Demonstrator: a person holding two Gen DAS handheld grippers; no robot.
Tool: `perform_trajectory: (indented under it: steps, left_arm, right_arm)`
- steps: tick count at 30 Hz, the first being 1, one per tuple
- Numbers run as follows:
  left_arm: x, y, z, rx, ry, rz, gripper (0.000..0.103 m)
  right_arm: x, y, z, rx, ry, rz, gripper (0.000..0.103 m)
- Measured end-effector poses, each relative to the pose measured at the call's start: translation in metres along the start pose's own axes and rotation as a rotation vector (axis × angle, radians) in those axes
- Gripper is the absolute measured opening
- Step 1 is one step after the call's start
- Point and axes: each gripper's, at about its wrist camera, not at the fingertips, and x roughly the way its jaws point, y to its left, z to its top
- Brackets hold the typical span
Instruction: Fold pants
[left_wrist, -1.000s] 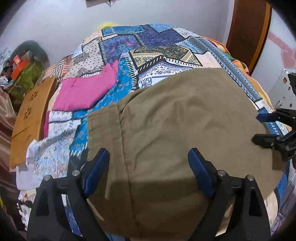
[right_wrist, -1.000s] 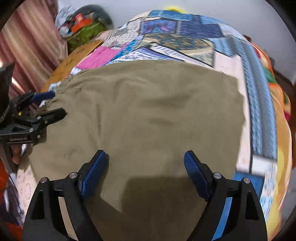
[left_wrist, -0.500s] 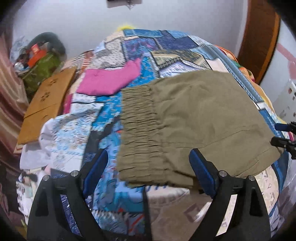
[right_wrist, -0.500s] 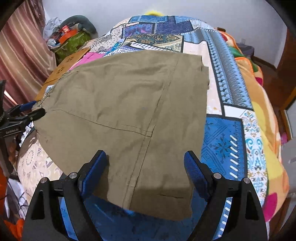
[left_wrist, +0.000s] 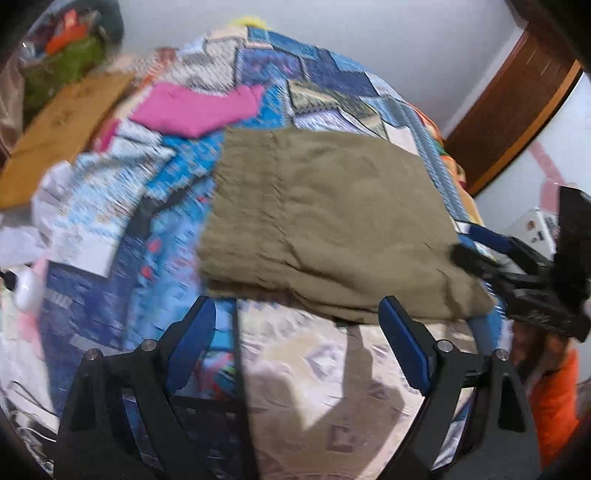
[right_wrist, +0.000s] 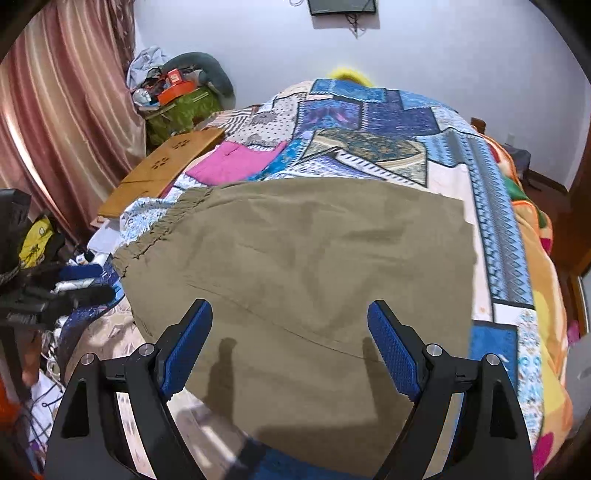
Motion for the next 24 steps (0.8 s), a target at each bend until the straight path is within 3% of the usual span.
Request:
perform_trajectory:
  steps: [3, 7, 12, 21, 24]
  left_arm:
    - [0.013, 0.000, -0.002, -0.049, 0.048, -0.107, 0.090]
    - [0.021, 0.004, 0.002, -0.099, 0.044, -0.167, 0.090]
    - [0.030, 0.017, 0.016, -0.195, 0.044, -0.248, 0.095]
    - [0.043, 0.024, 0.035, -0.302, 0.045, -0.270, 0.096]
    - [0.042, 0.019, 0.031, -0.318, 0.052, -0.344, 0.097]
  right_arm:
    - [0.013, 0.011, -0.008, -0.031, 0.018, -0.020, 0.084]
    - [0.021, 0.012, -0.017, -0.074, 0.002, -0.108, 0.083]
    - [0.025, -0.003, -0.022, -0.011, 0.047, -0.026, 0.083]
    - [0.025, -0.003, -0.029, -0.019, 0.058, 0.016, 0.085]
    - [0.024, -0.001, -0.030, -0.019, 0.056, 0.019, 0.085]
